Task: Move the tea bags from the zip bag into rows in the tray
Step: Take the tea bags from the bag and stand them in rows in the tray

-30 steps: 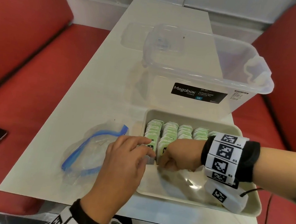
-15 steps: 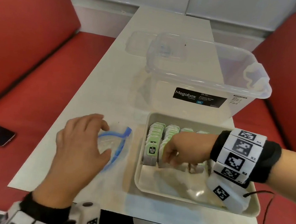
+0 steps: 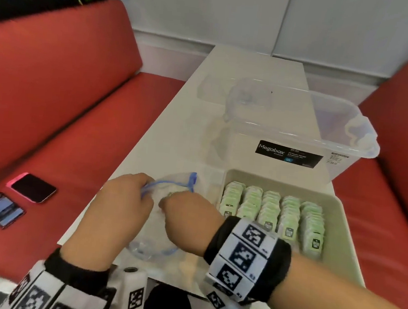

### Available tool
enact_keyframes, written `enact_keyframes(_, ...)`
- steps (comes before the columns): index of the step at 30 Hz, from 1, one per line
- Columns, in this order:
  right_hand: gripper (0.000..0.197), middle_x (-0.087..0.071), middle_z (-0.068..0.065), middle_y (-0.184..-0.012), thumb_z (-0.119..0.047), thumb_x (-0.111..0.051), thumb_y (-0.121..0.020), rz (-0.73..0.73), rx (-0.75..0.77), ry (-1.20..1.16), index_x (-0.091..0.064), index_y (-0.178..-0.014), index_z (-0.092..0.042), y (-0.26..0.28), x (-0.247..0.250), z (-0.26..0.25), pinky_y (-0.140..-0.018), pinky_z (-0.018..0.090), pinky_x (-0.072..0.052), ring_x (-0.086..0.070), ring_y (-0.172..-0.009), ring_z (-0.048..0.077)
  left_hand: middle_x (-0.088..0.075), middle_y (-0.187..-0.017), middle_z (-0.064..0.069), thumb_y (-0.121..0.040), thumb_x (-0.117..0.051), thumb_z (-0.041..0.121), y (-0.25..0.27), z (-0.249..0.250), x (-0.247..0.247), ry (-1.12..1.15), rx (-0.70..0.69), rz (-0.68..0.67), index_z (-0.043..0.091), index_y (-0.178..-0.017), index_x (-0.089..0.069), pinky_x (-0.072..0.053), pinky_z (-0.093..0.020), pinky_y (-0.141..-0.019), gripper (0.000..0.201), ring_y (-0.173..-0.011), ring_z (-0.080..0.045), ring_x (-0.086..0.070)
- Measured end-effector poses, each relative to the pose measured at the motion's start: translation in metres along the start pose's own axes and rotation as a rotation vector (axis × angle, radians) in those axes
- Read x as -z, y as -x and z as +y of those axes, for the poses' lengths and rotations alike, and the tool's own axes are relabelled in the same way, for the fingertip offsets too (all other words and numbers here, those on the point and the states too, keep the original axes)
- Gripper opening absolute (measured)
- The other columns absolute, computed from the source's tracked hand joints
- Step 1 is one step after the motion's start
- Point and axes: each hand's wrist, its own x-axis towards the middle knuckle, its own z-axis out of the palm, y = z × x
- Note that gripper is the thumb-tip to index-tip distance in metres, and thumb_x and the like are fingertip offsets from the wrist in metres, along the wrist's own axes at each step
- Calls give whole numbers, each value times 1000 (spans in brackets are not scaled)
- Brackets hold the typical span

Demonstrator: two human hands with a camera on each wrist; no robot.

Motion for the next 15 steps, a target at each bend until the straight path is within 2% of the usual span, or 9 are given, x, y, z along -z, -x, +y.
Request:
enact_keyframes(1,27,-60,16,-115,-6,-41,-93,-33,-13,40,-60,-110,2,-6,-3,-6,-80,28,-32,-54,-109,29,-57,-70,5,-84,-53,11,5,2,6,7,-9,0,23,-92,-68,-34,-26,-56,22,-68,-17,-51)
enact_keyframes(3,25,-61,14,-114,-9,-44,-93,-24,-39,123,-60,-111,-2,-14,-6,-17,-77,31,-37,-56,-107,28,-58,-68,8,-84,-54,13,15,7,16,20,-22,-14,28,-89,-67,-37,-26,-57,20,-68,-16,-55)
enact_keyframes(6,31,-55,8,-127,-14,-45,-94,5,-29,227,-52,-123,-8,-23,-14,-29,-90,34,-43,-52,-117,25,-60,-71,9,-83,-54,13,26,11,28,18,-10,-18,30,-88,-66,-38,-22,-55,21,-69,-14,-57)
enact_keyframes(9,26,-57,6,-123,-13,-40,-97,19,-3,402,-52,-120,-8,-24,-22,-34,-87,29,-42,-53,-114,21,-60,-76,10,-84,-54,15,28,12,36,19,9,-27,31,-90,-66,-43,-23,-55,21,-68,-13,-56)
enact_keyframes(11,26,-57,9,-123,-10,-38,-98,-10,2,428,-53,-118,-4,-21,-22,-32,-91,31,-40,-53,-116,24,-60,-76,10,-83,-53,13,28,11,40,9,12,-28,31,-90,-66,-42,-21,-55,23,-68,-13,-56)
enact_keyframes(12,24,-59,10,-120,-9,-40,-97,-13,-3,409,-56,-113,-3,-19,-19,-31,-86,31,-41,-54,-114,25,-60,-74,10,-83,-54,13,28,10,41,6,8,-23,31,-90,-66,-39,-17,-55,23,-70,-13,-55)
enact_keyframes(13,21,-62,10,-115,-8,-41,-96,-2,-4,389,-59,-106,-3,-16,-16,-30,-75,30,-40,-57,-109,26,-60,-71,11,-82,-55,12,28,9,42,5,3,-21,31,-90,-67,-35,-13,-55,23,-71,-11,-55)
enact_keyframes(15,19,-65,9,-108,-6,-41,-94,39,9,354,-60,-89,-5,-11,-9,-26,-56,26,-31,-60,-102,26,-61,-68,12,-82,-56,12,27,8,44,14,-7,-38,34,-87,-66,-33,-9,-54,24,-69,-6,-55)
